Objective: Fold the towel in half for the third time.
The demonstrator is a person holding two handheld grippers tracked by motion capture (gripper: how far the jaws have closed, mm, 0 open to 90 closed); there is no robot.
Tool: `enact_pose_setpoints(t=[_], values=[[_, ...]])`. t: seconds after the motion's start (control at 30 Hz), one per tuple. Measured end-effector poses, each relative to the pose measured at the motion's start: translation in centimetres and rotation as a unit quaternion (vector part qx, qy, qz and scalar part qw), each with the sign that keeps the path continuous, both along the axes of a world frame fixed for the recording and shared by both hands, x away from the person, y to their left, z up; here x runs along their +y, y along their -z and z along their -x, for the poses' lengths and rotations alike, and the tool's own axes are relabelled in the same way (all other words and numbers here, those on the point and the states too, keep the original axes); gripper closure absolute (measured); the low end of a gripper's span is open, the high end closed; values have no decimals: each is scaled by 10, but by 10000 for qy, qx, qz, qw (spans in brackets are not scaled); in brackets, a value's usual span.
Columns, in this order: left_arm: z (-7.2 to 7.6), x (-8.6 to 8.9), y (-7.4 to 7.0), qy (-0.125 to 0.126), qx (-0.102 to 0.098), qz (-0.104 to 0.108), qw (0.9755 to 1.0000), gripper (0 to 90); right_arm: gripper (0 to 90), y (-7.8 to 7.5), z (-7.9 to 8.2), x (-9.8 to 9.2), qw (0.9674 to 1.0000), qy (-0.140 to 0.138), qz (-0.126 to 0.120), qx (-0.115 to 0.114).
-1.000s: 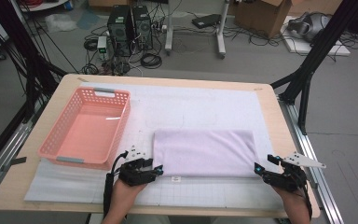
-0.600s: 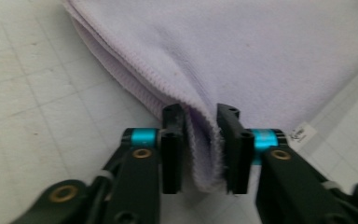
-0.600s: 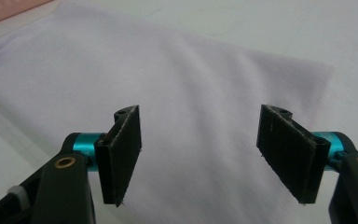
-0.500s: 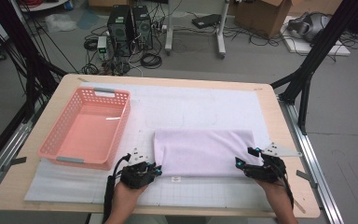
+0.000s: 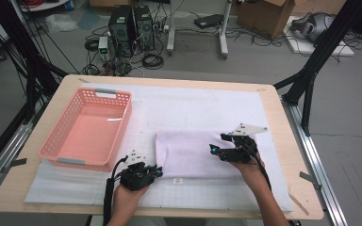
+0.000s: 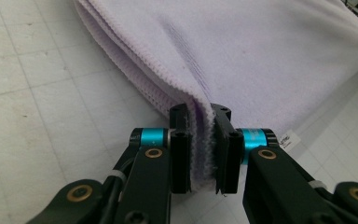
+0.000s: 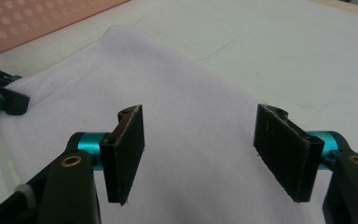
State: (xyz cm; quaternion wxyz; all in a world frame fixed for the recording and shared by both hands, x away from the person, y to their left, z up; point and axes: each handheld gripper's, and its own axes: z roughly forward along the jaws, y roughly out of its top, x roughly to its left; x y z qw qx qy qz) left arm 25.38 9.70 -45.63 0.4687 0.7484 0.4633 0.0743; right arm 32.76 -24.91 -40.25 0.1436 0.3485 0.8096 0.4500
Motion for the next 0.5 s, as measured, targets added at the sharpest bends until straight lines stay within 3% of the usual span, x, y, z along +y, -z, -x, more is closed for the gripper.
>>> enact_pose_setpoints(t=[0.3, 0.5], values=[[0, 0, 0, -2, 7, 23, 10000, 786, 317, -1, -38, 39, 9993, -254, 194, 171], [1, -1, -1, 13, -68, -66, 10000, 786, 315, 2, -56, 61, 9984, -389, 389, 159]])
